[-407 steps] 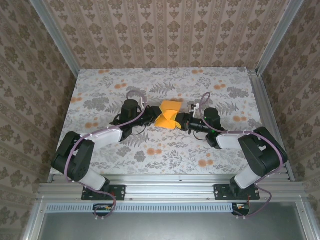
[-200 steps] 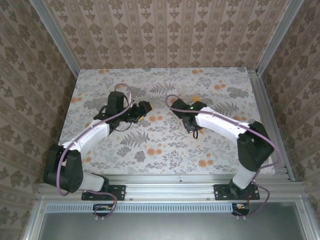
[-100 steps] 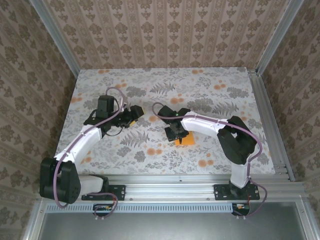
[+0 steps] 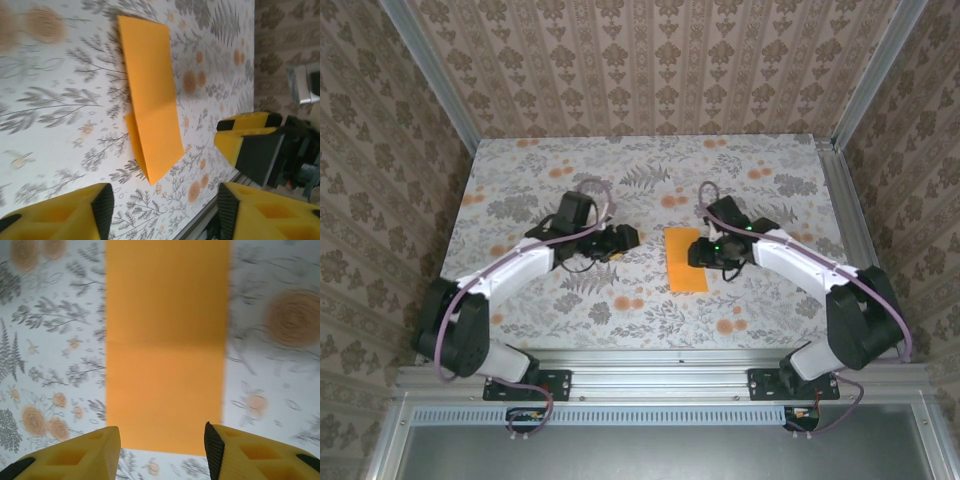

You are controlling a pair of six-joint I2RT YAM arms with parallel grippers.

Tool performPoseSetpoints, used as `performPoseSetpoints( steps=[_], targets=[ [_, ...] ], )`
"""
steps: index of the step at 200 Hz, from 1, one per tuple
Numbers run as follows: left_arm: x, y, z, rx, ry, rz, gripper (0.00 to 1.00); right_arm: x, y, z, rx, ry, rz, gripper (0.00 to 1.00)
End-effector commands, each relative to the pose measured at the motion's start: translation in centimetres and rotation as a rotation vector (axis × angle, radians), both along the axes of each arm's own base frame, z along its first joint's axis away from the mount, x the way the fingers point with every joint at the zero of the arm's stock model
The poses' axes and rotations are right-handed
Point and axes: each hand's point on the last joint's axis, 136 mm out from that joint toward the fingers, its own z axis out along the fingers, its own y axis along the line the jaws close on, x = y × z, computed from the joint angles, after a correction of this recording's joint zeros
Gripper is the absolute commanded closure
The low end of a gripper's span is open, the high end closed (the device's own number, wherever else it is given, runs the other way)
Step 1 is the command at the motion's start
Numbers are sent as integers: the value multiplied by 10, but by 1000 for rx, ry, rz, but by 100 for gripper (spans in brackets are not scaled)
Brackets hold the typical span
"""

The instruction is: Fold a paper plane with a square sheet of paper (pick it up from the middle)

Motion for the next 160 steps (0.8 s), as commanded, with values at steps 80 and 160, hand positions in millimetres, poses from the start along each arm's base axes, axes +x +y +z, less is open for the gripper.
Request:
performPoseSetpoints(
  steps=[80,160],
  targets=[
    [3,-98,-57,192,-27,-273,74,-28,-18,-35,212,103,-102,49],
    [-8,-89,-111,342,35,-329,85,-25,-9,-49,296,136,-150,48]
  ],
)
